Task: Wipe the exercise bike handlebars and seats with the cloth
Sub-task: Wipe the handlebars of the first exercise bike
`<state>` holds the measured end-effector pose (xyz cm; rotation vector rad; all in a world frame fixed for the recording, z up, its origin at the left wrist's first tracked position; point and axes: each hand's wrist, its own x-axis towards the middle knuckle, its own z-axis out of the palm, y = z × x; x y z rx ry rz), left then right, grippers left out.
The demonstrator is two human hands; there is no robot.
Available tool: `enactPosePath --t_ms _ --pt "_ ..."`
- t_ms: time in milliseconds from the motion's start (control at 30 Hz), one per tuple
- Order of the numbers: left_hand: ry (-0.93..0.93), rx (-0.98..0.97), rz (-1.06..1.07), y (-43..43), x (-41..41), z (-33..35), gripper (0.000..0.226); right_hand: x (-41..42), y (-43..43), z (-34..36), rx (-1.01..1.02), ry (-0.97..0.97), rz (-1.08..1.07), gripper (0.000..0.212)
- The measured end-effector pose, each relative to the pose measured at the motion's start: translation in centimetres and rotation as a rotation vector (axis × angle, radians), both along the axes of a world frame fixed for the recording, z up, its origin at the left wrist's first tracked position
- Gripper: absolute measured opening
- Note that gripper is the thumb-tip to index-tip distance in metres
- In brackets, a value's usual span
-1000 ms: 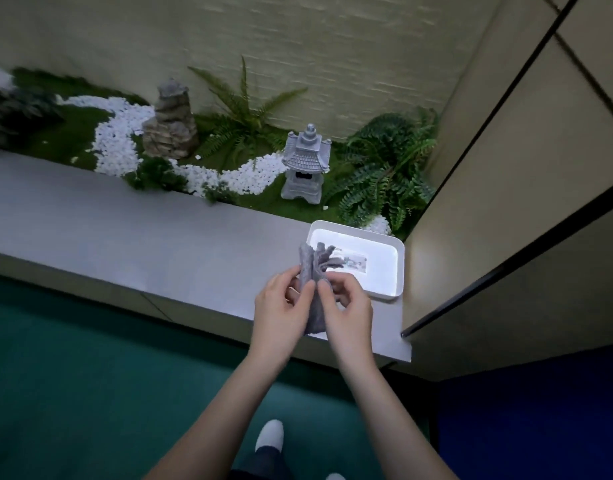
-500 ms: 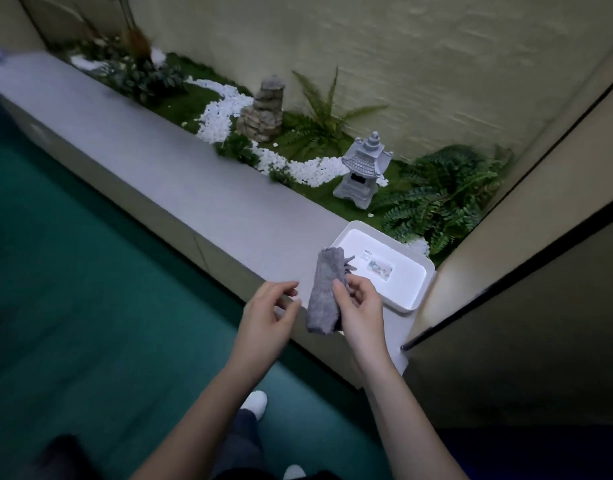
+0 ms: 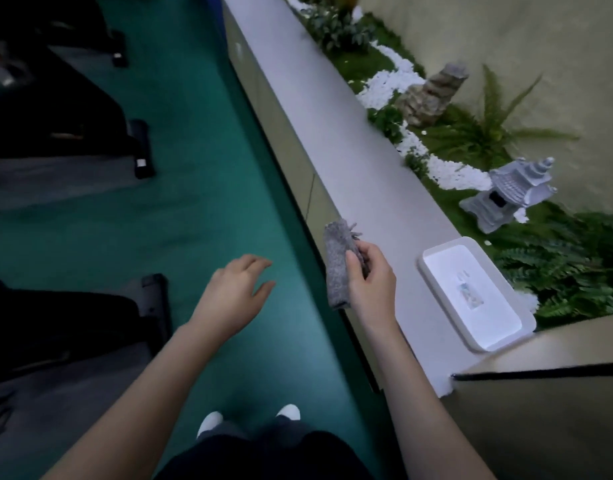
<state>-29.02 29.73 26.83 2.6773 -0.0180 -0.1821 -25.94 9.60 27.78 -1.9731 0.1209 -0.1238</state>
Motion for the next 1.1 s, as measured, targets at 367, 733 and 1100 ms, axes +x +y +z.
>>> enactPosePath --t_ms 367,733,1100 --pt "0.057 0.072 0.331 12.2 -13.6 -1.3 0.058 -6.4 11.5 -1.4 0.015 0.151 0.371 0.01" --pt "0.063 0.033 0.654 22.7 -30.9 -0.5 0.046 -19.5 26.9 -1.3 -0.021 0.118 0.682 0.017" --pt "-0.032 0.006 0.903 31.2 -43.9 0.5 0.042 -29.2 38.2 0.2 -0.089 0.009 0.895 0.012"
